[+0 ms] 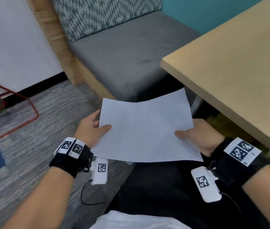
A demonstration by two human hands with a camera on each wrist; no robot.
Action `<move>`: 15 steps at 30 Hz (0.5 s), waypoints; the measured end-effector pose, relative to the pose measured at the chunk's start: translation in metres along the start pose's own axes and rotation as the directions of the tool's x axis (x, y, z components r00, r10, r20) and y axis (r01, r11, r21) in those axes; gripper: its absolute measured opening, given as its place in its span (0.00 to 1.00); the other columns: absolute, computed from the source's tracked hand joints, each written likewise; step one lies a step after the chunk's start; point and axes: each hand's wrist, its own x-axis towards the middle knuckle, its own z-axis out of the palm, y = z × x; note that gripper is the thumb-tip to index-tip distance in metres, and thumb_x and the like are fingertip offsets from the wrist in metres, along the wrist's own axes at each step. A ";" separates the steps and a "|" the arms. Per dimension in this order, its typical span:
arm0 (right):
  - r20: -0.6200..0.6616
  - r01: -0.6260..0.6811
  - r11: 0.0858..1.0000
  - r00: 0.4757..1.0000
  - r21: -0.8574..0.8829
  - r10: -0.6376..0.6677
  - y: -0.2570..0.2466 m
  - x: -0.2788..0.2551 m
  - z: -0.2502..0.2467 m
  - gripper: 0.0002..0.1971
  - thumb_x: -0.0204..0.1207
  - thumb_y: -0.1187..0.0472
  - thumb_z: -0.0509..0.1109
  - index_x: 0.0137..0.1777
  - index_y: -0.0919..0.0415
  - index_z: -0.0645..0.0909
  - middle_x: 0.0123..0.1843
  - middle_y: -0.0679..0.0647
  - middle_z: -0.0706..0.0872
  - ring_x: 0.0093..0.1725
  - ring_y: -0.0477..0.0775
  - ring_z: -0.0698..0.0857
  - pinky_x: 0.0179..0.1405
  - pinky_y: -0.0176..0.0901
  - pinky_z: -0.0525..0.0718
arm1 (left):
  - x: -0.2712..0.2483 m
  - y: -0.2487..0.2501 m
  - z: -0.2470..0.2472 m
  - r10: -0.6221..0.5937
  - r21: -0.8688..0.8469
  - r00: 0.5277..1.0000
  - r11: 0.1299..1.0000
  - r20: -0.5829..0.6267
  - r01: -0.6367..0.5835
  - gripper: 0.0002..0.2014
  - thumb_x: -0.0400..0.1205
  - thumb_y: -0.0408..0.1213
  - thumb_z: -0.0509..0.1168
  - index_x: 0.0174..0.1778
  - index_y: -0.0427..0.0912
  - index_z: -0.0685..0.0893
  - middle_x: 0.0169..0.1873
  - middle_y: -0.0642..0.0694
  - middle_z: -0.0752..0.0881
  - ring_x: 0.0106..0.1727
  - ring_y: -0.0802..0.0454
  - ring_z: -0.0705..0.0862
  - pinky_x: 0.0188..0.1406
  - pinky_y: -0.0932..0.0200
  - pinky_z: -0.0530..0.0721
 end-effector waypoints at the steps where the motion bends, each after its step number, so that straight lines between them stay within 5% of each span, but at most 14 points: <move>1: -0.021 0.008 0.998 1.000 -0.068 -0.010 -0.002 0.009 0.002 0.08 0.76 0.63 0.73 0.54 0.62 0.85 0.54 0.59 0.89 0.55 0.64 0.87 0.62 0.66 0.83 | 0.008 -0.009 0.002 -0.010 0.018 1.000 1.000 0.002 0.010 0.34 0.80 0.33 0.73 0.81 0.57 0.71 0.46 0.54 0.94 0.47 0.53 0.93 0.53 0.45 0.89; 4: -0.065 0.049 0.963 0.996 -0.265 -0.068 -0.009 0.033 0.009 0.07 0.77 0.63 0.70 0.53 0.60 0.86 0.54 0.56 0.90 0.54 0.62 0.87 0.62 0.62 0.84 | 0.031 -0.034 0.015 -0.039 0.046 0.999 0.998 0.024 0.038 0.31 0.80 0.32 0.71 0.78 0.59 0.74 0.44 0.56 0.93 0.45 0.55 0.93 0.50 0.47 0.90; 8: -0.076 0.030 0.903 0.995 -0.429 -0.069 -0.014 0.060 0.012 0.08 0.76 0.63 0.70 0.53 0.62 0.86 0.54 0.57 0.90 0.54 0.62 0.87 0.62 0.59 0.84 | 0.056 -0.057 0.037 -0.061 0.025 0.997 0.998 0.056 0.060 0.26 0.80 0.29 0.69 0.67 0.63 0.79 0.42 0.61 0.92 0.40 0.66 0.90 0.34 0.68 0.86; 15: -0.094 -0.056 0.750 0.996 -0.659 -0.009 -0.027 0.100 0.018 0.10 0.77 0.62 0.68 0.54 0.64 0.86 0.54 0.59 0.88 0.47 0.60 0.82 0.45 0.42 0.74 | 0.094 -0.096 0.072 -0.124 -0.082 0.987 0.988 0.101 0.132 0.25 0.80 0.25 0.69 0.66 0.59 0.82 0.45 0.60 0.92 0.44 0.60 0.91 0.38 0.60 0.88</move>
